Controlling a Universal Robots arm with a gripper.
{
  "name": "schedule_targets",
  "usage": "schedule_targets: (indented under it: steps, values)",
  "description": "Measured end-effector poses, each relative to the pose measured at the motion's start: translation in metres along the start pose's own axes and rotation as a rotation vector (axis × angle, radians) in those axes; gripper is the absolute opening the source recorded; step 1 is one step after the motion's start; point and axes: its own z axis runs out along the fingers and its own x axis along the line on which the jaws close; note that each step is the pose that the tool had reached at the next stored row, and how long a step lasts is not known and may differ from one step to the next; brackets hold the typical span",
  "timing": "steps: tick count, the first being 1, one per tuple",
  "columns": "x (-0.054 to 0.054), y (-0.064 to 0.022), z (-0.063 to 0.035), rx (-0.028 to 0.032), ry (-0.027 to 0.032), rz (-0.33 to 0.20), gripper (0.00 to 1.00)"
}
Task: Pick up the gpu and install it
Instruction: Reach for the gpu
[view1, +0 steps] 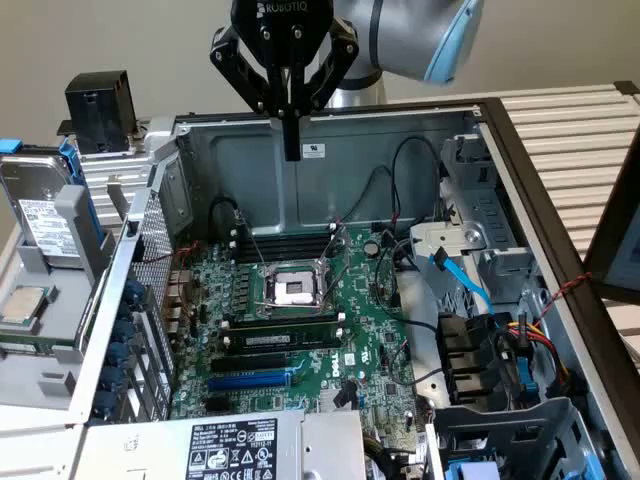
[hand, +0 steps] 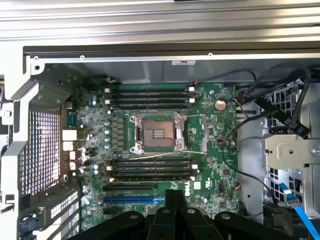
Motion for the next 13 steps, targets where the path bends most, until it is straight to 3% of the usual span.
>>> schedule_targets:
  steps: [13]
  values:
    - [0.0, 0.0, 0.0, 0.0, 0.0, 0.0, 0.11]
